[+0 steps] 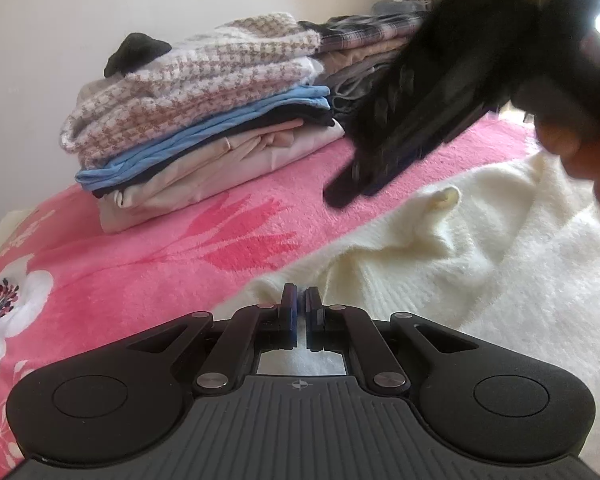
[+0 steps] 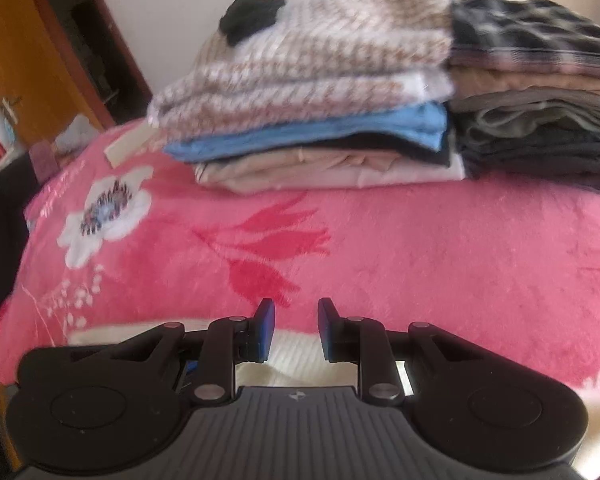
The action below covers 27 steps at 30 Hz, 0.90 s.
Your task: Fold clothes
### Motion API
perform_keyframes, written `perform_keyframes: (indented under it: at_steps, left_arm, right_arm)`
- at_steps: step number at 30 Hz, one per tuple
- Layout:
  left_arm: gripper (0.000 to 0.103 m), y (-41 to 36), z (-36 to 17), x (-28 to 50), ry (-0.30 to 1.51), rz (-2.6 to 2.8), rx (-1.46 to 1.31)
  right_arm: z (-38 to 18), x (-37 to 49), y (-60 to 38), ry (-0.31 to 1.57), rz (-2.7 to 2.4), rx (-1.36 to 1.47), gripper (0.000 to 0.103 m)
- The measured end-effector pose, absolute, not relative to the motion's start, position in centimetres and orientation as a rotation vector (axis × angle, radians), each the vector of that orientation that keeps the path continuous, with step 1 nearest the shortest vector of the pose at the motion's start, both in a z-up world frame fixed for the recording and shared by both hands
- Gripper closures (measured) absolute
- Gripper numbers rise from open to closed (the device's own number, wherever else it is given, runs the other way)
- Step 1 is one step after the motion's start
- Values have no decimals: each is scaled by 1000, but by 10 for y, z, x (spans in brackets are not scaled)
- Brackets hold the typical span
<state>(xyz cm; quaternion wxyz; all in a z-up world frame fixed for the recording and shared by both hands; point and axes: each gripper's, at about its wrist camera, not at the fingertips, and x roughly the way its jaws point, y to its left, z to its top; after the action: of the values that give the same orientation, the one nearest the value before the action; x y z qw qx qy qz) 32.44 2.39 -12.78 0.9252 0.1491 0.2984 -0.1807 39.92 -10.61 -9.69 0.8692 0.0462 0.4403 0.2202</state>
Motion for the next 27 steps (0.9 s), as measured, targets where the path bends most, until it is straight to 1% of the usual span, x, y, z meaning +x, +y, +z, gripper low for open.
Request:
perform_keyframes:
  at_steps: [2,5,8,10,16,20,22,23,24,25,27]
  left_arm:
    - [99,31,-124,322,615,-363,278]
    - [98,46,-117,317,610,-339,213]
    - [98,67,-107,317,579,-297,74]
    - [98,71,-105,324,574,-272,13]
    - [95,34,-127,346,667,-295,108]
    - [95,31,-133,344,665,-290,131]
    - [95,35,-134,345,676,-294,103]
    - [95,36,-133,345,678,-295,92]
    - [95,37,-134,345,678,-295,86]
    - [95,38,-134,345,677,-294,80]
    - [94,38,-136,345,676,-291,74]
  right_arm:
    - [-110,399,-97,951,462,34,78]
    - [-130,399,-97,1002,453,24,79]
    - [-131,402,-108,1013,460,96,79]
    - [-131,401,-107,1013,466,84,79]
    - [-127,397,-108,1004,474,79,78]
    - [-101,395,-144,932,446,175,78]
    - [-90,393,-156,908,450,174,77]
    - [-86,392,-159,900,457,156,76]
    - [-81,390,-162,892,464,139,71]
    - [-80,387,-161,897,476,108,65]
    - [-82,380,-155,899,475,25,64]
